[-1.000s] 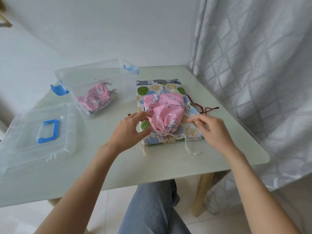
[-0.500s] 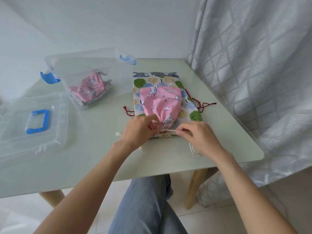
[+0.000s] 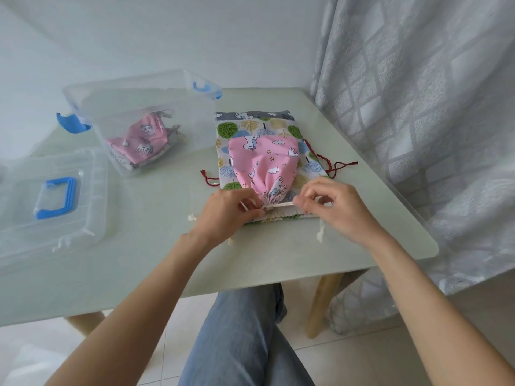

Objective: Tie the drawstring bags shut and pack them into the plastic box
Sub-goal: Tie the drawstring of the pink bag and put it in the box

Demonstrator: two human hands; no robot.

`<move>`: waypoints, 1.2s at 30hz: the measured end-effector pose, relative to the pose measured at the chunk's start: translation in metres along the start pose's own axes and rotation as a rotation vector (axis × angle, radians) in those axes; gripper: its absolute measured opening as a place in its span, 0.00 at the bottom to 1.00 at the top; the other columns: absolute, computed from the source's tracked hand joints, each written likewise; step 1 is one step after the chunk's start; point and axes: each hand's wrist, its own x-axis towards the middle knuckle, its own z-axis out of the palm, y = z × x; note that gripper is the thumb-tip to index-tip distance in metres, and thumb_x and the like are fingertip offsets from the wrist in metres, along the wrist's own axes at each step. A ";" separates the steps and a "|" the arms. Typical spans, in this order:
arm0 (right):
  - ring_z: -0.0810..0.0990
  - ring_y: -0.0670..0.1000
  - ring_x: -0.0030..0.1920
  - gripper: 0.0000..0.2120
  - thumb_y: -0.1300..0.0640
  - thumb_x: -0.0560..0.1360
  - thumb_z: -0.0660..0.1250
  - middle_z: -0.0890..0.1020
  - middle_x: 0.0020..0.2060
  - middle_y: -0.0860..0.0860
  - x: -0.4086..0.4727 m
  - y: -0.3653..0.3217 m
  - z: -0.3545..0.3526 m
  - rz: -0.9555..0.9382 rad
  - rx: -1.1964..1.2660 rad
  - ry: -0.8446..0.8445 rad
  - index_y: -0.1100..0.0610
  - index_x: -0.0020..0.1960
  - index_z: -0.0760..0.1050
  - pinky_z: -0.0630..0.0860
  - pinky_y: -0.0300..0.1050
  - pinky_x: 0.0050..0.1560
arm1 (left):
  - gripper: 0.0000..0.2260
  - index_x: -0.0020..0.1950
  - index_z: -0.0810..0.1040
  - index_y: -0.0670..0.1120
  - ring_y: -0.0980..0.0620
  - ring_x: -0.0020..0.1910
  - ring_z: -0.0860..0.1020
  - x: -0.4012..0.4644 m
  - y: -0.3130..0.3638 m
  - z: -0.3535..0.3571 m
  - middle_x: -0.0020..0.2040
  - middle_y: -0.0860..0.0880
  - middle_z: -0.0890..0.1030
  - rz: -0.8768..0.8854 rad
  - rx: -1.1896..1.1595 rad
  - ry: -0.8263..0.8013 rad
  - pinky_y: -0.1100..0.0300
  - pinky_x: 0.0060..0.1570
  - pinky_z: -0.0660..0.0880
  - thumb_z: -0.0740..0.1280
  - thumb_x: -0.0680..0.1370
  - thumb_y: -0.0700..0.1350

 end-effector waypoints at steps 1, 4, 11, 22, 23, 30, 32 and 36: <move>0.79 0.49 0.39 0.14 0.50 0.72 0.67 0.80 0.40 0.48 0.004 -0.006 0.003 0.011 0.110 -0.027 0.61 0.38 0.79 0.74 0.38 0.43 | 0.06 0.42 0.79 0.49 0.59 0.34 0.76 0.001 0.002 0.000 0.34 0.58 0.77 -0.003 0.003 -0.008 0.62 0.40 0.73 0.74 0.71 0.49; 0.80 0.46 0.36 0.09 0.57 0.76 0.62 0.82 0.40 0.45 0.017 -0.016 0.016 0.067 0.345 -0.113 0.59 0.49 0.78 0.77 0.39 0.42 | 0.06 0.42 0.79 0.50 0.60 0.35 0.75 0.002 0.005 0.002 0.35 0.58 0.78 -0.009 -0.004 -0.013 0.62 0.41 0.73 0.73 0.71 0.50; 0.76 0.45 0.29 0.11 0.64 0.79 0.58 0.83 0.44 0.48 0.036 -0.016 0.031 0.023 0.498 -0.091 0.53 0.52 0.76 0.74 0.36 0.34 | 0.05 0.39 0.80 0.53 0.60 0.29 0.77 -0.014 0.009 -0.030 0.32 0.56 0.81 -0.035 -0.167 -0.009 0.66 0.36 0.73 0.70 0.74 0.51; 0.79 0.47 0.27 0.09 0.62 0.74 0.68 0.84 0.32 0.44 0.043 -0.014 0.035 0.119 0.216 -0.134 0.54 0.47 0.67 0.75 0.41 0.31 | 0.05 0.44 0.82 0.47 0.61 0.37 0.79 -0.021 0.014 -0.061 0.36 0.57 0.83 0.025 -0.593 -0.165 0.70 0.43 0.74 0.69 0.72 0.39; 0.80 0.46 0.28 0.09 0.61 0.74 0.69 0.84 0.31 0.44 0.043 -0.015 0.036 0.135 0.209 -0.143 0.54 0.47 0.68 0.75 0.39 0.29 | 0.08 0.47 0.81 0.49 0.62 0.39 0.80 -0.020 0.013 -0.059 0.37 0.58 0.83 0.037 -0.579 -0.182 0.70 0.44 0.74 0.69 0.72 0.37; 0.75 0.44 0.24 0.06 0.61 0.73 0.70 0.80 0.25 0.43 0.038 -0.018 0.048 0.105 0.189 -0.049 0.51 0.39 0.78 0.70 0.36 0.24 | 0.18 0.60 0.76 0.50 0.58 0.40 0.80 -0.005 0.013 -0.050 0.51 0.48 0.75 0.215 -0.336 -0.147 0.70 0.46 0.74 0.70 0.72 0.36; 0.72 0.46 0.24 0.07 0.60 0.73 0.69 0.77 0.23 0.44 0.035 -0.016 0.050 0.079 0.178 -0.014 0.49 0.40 0.79 0.70 0.39 0.25 | 0.19 0.60 0.76 0.52 0.57 0.39 0.81 0.001 0.012 -0.048 0.56 0.47 0.73 0.238 -0.248 -0.085 0.72 0.46 0.74 0.71 0.72 0.37; 0.70 0.49 0.25 0.05 0.59 0.76 0.67 0.75 0.28 0.51 0.029 -0.015 0.049 0.106 0.330 -0.041 0.52 0.43 0.79 0.69 0.38 0.29 | 0.18 0.58 0.76 0.56 0.61 0.35 0.80 0.009 0.011 -0.043 0.61 0.48 0.72 0.227 -0.183 -0.016 0.69 0.44 0.76 0.72 0.72 0.39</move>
